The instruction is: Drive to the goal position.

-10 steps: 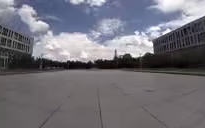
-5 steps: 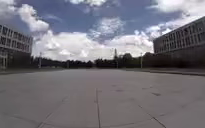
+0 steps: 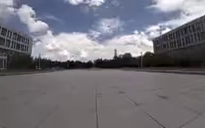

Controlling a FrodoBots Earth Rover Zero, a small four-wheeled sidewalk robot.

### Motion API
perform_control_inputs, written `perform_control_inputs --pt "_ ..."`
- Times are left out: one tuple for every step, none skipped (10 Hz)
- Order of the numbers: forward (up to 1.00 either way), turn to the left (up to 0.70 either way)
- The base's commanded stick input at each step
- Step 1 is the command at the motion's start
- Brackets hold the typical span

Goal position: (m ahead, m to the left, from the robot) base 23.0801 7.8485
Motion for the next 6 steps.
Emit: perform_control_inputs --pt "0.7 0.0" --pt "0.7 0.0" --pt "0.7 0.0" --pt "0.7 0.0" --pt "0.7 0.0" --pt "0.7 0.0"
